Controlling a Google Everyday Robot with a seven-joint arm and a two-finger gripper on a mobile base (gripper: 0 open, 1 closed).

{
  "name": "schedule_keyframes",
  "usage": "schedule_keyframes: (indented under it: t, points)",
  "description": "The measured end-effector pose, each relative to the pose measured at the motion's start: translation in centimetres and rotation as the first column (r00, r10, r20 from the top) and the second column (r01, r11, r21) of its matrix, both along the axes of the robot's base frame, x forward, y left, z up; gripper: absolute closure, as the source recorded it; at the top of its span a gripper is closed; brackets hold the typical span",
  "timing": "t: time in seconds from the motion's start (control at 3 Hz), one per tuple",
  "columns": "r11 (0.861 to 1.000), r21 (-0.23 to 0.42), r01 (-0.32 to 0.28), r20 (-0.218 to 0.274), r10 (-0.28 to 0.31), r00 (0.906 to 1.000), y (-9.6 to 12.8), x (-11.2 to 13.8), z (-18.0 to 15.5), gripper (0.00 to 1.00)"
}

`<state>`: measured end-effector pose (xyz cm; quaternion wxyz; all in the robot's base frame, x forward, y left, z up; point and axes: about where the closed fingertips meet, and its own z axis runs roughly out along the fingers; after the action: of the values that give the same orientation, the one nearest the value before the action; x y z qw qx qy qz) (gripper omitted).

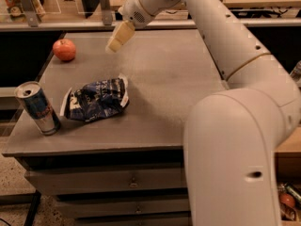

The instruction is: Pick apple

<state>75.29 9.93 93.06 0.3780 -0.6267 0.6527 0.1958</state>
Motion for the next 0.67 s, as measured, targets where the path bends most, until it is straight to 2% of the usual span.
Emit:
schedule_keyframes:
  t: [0.33, 0.67]
  points:
    - [0.999, -0.034, -0.006, 0.003, 0.006, 1.0000, 1.57, 1.34, -0.71, 0.00]
    - [0.999, -0.035, -0.007, 0.008, 0.007, 0.9999, 1.76, 1.50, -0.56, 0.00]
